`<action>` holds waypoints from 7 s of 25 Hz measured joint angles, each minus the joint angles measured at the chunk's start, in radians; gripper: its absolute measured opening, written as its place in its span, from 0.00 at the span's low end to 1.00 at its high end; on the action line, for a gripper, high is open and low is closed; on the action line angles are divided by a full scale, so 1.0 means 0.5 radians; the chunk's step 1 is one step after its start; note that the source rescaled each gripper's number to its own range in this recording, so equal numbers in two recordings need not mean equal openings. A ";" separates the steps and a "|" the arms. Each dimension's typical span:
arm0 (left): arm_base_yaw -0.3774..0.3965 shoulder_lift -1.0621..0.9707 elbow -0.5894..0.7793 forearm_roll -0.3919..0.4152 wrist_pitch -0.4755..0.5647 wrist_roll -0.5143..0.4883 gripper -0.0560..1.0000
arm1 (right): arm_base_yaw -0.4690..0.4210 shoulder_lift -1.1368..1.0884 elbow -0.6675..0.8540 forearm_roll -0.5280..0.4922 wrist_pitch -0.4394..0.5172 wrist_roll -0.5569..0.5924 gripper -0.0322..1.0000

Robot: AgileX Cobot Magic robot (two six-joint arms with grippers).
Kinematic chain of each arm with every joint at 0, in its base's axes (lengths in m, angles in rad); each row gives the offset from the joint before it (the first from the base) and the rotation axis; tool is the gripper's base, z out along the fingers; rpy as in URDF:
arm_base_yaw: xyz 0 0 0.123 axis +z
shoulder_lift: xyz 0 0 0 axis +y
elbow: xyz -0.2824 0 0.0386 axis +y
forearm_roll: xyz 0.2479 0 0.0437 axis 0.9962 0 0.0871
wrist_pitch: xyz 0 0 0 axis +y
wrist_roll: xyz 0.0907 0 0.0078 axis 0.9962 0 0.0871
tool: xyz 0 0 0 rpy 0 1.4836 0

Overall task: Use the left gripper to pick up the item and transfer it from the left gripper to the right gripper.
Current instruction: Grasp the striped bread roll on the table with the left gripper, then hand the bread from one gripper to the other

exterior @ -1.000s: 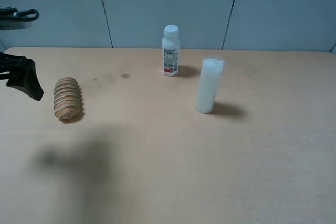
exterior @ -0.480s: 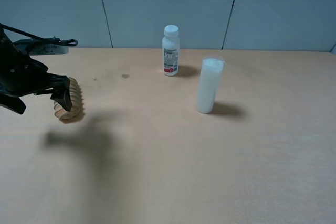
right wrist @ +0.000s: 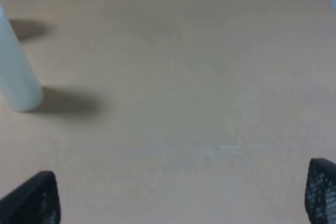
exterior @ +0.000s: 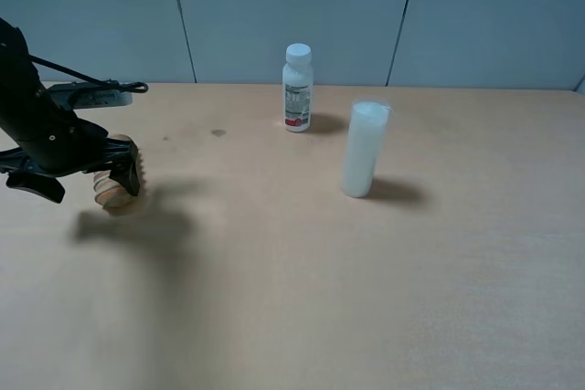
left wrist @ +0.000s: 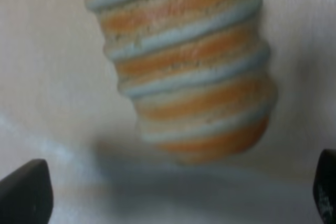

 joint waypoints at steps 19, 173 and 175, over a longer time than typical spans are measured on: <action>-0.061 0.385 -0.311 0.020 0.083 -0.175 1.00 | 0.000 0.000 0.000 0.000 0.000 0.000 1.00; -0.984 -0.746 -0.458 -0.717 0.473 2.894 0.05 | 0.565 2.333 -0.703 2.390 -0.215 -1.747 1.00; -1.028 -0.686 -0.458 -0.713 0.443 2.894 0.05 | 0.565 2.346 -0.703 2.412 -0.211 -1.760 1.00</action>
